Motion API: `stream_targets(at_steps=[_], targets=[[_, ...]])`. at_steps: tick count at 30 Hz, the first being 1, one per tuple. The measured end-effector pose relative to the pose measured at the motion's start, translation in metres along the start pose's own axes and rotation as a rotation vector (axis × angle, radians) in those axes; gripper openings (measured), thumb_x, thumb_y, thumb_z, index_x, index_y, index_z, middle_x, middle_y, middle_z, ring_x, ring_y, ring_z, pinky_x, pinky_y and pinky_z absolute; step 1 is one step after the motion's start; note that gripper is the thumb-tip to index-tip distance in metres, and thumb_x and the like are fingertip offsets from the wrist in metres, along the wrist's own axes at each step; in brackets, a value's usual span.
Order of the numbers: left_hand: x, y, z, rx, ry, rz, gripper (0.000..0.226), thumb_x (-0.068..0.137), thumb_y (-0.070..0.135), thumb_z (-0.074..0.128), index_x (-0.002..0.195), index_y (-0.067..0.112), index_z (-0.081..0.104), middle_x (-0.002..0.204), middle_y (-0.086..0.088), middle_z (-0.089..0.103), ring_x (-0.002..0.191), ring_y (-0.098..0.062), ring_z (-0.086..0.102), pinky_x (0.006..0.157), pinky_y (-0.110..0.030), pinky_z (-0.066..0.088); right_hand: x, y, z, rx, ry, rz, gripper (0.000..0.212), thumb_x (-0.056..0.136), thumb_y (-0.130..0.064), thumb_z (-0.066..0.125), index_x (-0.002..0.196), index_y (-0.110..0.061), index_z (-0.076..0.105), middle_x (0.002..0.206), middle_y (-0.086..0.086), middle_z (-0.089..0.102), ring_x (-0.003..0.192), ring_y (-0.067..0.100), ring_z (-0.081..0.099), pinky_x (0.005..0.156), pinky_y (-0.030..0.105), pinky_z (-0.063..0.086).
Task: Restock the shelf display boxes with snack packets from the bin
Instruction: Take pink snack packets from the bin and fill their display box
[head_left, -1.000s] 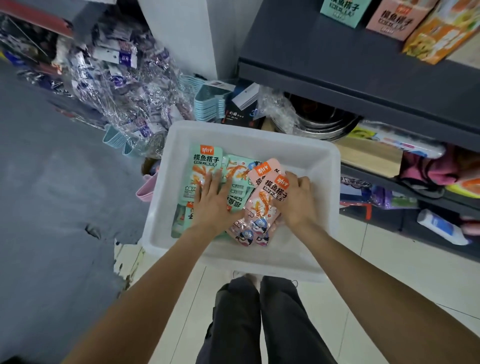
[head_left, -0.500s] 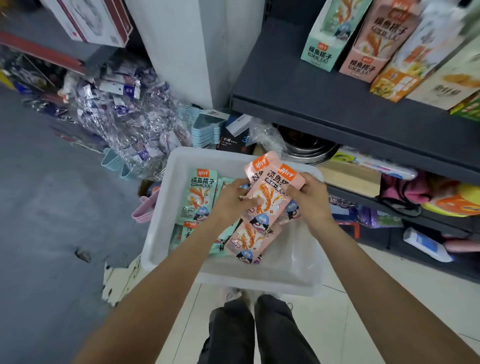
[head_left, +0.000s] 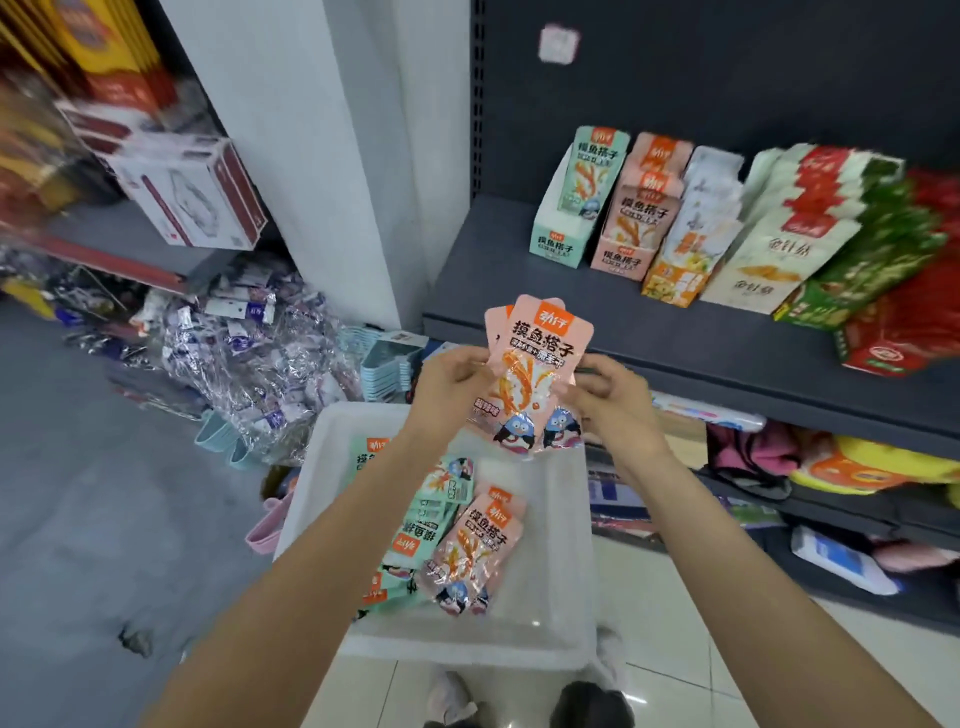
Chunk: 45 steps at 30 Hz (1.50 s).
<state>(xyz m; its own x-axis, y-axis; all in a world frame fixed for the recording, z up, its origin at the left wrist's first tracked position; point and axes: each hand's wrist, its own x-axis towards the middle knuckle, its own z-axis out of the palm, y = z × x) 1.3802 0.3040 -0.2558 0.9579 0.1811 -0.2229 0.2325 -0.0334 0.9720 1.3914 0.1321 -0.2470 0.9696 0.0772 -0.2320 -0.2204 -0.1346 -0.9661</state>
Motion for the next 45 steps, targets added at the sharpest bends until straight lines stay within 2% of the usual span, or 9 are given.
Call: stream_targets(at_steps=[5,9,15,20,24,28,35,40,45], targets=[[0.017,0.035,0.057,-0.022,-0.049,-0.015,0.016,0.087,0.008,0.063,0.094,0.022,0.063,0.096,-0.005,0.070,0.092,-0.022,0.068,0.081,-0.039,0.055,0.026,-0.020,-0.058,0.028,0.091,-0.035,0.016,0.088,-0.002,0.061,0.090,-0.017,0.060,0.092,0.007,0.072,0.083,0.018,0.068,0.072,0.036,0.056],[0.034,0.069,0.111,0.005,-0.088,0.025,0.019,0.086,0.003,0.064,0.100,0.015,0.060,0.100,-0.010,0.069,0.092,-0.022,0.067,0.079,-0.034,0.056,0.054,-0.040,-0.121,-0.018,0.036,-0.061,0.016,0.086,-0.004,0.065,0.086,-0.020,0.060,0.088,0.005,0.071,0.088,0.026,0.068,0.083,0.049,0.055],[0.057,0.105,0.188,-0.053,-0.137,0.018,0.034,0.081,-0.010,0.062,0.107,0.011,0.054,0.100,-0.007,0.067,0.093,-0.019,0.066,0.077,-0.030,0.058,0.091,-0.071,-0.201,-0.058,-0.047,-0.164,0.012,0.092,-0.005,0.056,0.100,-0.014,0.061,0.086,0.001,0.069,0.066,0.005,0.068,0.052,0.024,0.055],[0.080,0.125,0.221,0.071,-0.109,0.083,0.031,0.080,-0.008,0.065,0.101,0.013,0.057,0.096,-0.006,0.066,0.093,-0.023,0.065,0.082,-0.036,0.056,0.123,-0.087,-0.240,-0.175,-0.008,-0.269,0.011,0.090,-0.014,0.061,0.094,-0.024,0.063,0.091,-0.006,0.067,0.091,0.018,0.065,0.075,0.040,0.057],[0.101,0.139,0.230,0.335,-0.102,0.195,0.031,0.079,-0.004,0.068,0.103,0.015,0.061,0.092,0.001,0.065,0.088,-0.018,0.064,0.079,-0.028,0.054,0.147,-0.104,-0.252,-0.164,0.016,-0.321,0.010,0.091,-0.018,0.060,0.088,-0.026,0.064,0.092,-0.004,0.068,0.090,0.015,0.065,0.074,0.037,0.058],[0.127,0.150,0.224,0.355,-0.042,0.191,0.030,0.078,0.004,0.072,0.104,0.016,0.062,0.098,-0.001,0.067,0.090,-0.019,0.066,0.081,-0.034,0.056,0.176,-0.119,-0.248,-0.231,0.007,-0.357,0.020,0.092,-0.014,0.058,0.077,-0.026,0.064,0.087,-0.004,0.070,0.084,0.013,0.067,0.068,0.028,0.058],[0.204,0.154,0.191,0.499,0.001,0.219,0.040,0.078,0.014,0.074,0.114,0.017,0.057,0.100,0.002,0.064,0.086,-0.010,0.060,0.065,-0.006,0.044,0.244,-0.149,-0.234,-0.181,0.108,-0.427,0.019,0.092,-0.013,0.058,0.078,-0.022,0.066,0.085,0.000,0.071,0.083,0.017,0.068,0.070,0.035,0.058],[0.253,0.144,0.181,0.779,-0.086,0.211,0.070,0.076,0.030,0.076,0.136,0.016,0.043,0.134,0.001,0.050,0.123,-0.015,0.046,0.096,-0.021,0.033,0.284,-0.158,-0.226,-0.041,0.266,-0.403,0.020,0.093,-0.015,0.058,0.076,-0.023,0.064,0.081,-0.001,0.069,0.080,0.017,0.069,0.070,0.034,0.058],[0.274,0.145,0.189,0.865,-0.238,0.231,0.072,0.081,0.042,0.069,0.141,0.020,0.037,0.145,0.000,0.039,0.131,-0.016,0.037,0.102,-0.023,0.027,0.309,-0.154,-0.221,-0.060,0.360,-0.423,0.011,0.093,-0.014,0.058,0.084,-0.017,0.064,0.086,0.003,0.069,0.083,0.015,0.069,0.067,0.030,0.058]])
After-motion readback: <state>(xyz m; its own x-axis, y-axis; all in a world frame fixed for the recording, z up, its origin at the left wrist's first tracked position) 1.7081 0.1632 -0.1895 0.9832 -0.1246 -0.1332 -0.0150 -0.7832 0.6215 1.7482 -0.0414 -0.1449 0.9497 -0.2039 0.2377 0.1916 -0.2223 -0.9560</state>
